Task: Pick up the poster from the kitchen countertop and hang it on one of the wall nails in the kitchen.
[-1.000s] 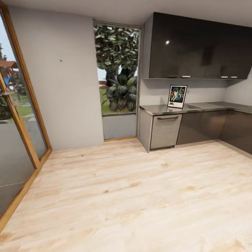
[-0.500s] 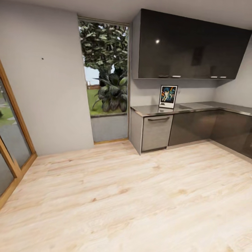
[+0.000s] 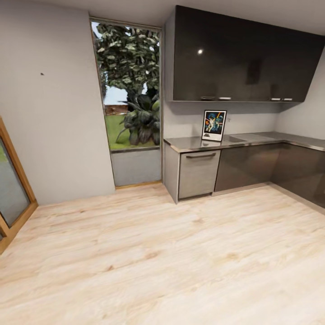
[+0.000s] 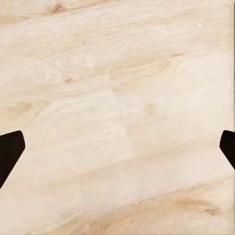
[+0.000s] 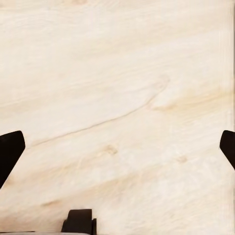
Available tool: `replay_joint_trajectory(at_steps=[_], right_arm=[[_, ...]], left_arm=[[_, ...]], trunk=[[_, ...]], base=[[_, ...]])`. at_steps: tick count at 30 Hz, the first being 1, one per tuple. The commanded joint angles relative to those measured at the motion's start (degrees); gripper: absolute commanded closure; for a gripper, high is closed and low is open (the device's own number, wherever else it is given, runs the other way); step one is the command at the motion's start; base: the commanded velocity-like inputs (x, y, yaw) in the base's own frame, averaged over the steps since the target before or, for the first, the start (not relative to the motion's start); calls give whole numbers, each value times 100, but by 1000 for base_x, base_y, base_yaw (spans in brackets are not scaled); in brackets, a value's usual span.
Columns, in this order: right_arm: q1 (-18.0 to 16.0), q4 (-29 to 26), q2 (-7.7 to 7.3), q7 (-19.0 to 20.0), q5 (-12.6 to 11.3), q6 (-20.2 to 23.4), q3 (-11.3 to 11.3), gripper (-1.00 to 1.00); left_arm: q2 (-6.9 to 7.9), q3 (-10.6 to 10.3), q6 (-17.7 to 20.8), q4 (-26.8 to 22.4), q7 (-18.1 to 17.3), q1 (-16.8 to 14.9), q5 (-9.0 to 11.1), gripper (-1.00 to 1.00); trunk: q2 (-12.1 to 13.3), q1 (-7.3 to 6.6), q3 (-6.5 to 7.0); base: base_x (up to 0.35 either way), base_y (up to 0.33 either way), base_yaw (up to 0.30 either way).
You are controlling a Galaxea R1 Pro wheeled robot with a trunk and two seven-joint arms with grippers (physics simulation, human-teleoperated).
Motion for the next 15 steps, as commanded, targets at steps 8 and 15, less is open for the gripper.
replay_joint_trajectory(at_steps=[8, 15], right_arm=[[-3, 5, 0, -3, 1, -19, -1, -100], [-3, 5, 0, -3, 1, -19, -1, -100]], left_arm=[[-3, 9, -8, -7, 2, 2, -4, -100], [-3, 9, -8, -7, 2, 2, -4, -100]], trunk=[[-2, 3, -5], [-2, 3, -5]], base=[[250, -207, 0], [250, -207, 0]])
